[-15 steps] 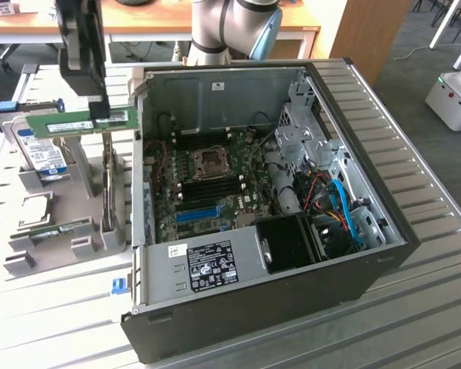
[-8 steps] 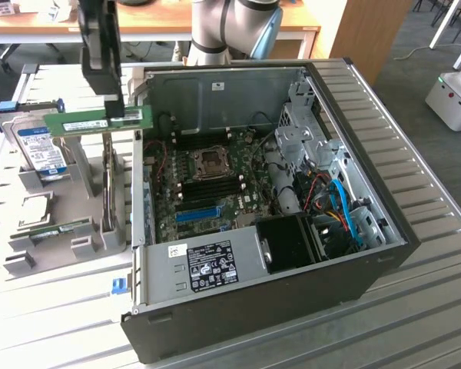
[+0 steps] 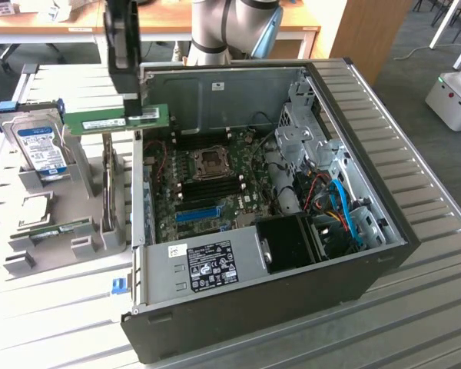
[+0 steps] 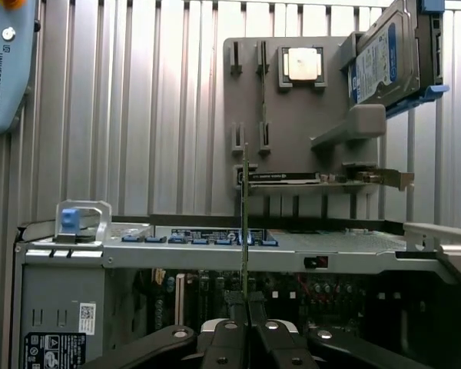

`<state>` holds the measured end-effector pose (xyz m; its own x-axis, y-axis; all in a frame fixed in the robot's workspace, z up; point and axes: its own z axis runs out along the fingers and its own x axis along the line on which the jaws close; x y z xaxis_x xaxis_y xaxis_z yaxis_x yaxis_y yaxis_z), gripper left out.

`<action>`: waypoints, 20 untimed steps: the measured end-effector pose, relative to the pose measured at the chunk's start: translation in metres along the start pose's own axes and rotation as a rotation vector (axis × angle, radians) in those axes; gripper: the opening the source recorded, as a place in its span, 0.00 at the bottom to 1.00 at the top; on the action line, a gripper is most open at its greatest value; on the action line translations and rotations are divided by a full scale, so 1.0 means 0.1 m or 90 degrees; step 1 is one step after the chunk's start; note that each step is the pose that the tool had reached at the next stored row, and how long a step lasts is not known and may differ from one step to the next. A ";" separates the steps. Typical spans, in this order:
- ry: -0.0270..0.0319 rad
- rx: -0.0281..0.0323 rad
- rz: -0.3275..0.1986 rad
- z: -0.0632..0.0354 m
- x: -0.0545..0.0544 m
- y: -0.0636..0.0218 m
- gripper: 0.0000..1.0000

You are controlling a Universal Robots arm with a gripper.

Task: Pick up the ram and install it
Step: 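Pick up the ram and move it above insertion slot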

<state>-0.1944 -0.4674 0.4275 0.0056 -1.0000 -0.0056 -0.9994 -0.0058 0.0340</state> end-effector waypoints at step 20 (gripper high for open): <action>0.0000 0.0000 0.000 -0.019 0.00 -0.566 0.12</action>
<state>-0.1378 -0.4674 0.4275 0.0057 -1.0000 -0.0057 -0.9994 -0.0059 0.0339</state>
